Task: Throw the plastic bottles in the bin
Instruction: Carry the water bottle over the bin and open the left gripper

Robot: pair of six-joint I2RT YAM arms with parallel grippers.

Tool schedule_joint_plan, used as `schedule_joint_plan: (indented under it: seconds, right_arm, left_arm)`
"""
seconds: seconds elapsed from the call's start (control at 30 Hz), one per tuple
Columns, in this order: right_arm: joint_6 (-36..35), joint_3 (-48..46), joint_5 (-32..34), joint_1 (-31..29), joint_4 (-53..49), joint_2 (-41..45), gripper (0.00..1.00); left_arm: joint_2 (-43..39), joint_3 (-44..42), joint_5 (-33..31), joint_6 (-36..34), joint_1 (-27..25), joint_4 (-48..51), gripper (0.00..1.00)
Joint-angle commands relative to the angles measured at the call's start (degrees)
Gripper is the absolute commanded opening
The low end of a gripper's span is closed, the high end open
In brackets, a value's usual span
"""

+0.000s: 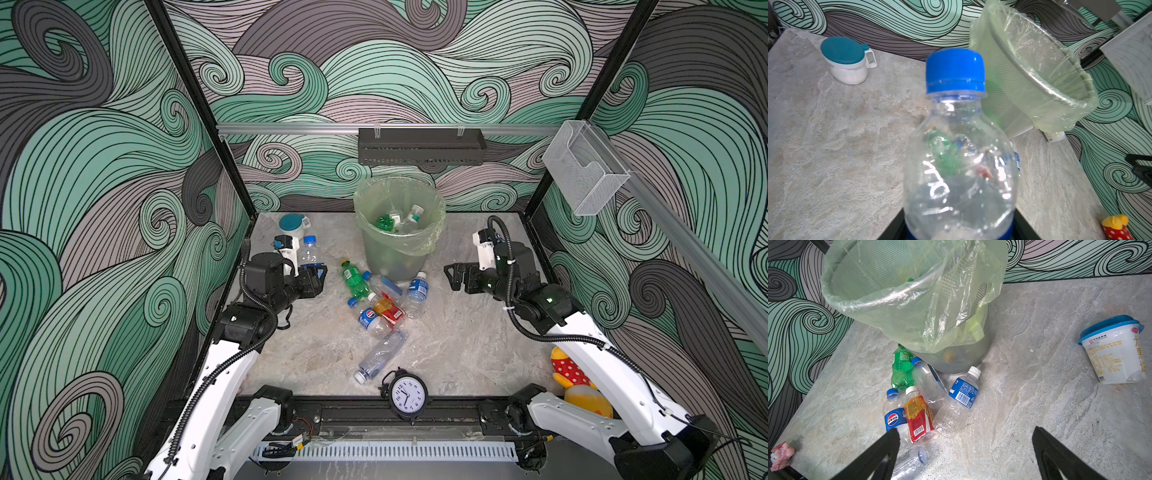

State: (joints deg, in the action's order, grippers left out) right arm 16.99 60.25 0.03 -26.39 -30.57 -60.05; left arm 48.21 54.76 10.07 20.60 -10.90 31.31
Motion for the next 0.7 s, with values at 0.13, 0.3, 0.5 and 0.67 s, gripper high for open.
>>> schedule_joint_plan:
  seconds: [0.13, 0.3, 0.5, 0.67]
  right_arm:
    - [0.80, -0.18, 0.00, 0.20, 0.85, -1.47, 1.00]
    - [1.55, -0.57, -0.13, 0.20, 0.76, -0.71, 1.00]
    - [2.08, -1.59, 0.13, 0.23, -0.26, 1.87, 1.00]
    - [1.93, -3.46, 0.97, 0.20, -0.81, 3.71, 1.00]
  left_arm:
    - [7.08, 13.87, 12.05, 4.71, 0.35, -7.46, 0.57]
    - [27.75, 32.55, 21.34, 13.54, -1.85, -19.82, 0.58]
    - [52.71, 64.17, 23.45, 12.18, -5.80, 0.67, 0.76]
    - [44.56, 51.15, 16.76, 8.29, -5.47, -1.66, 0.79]
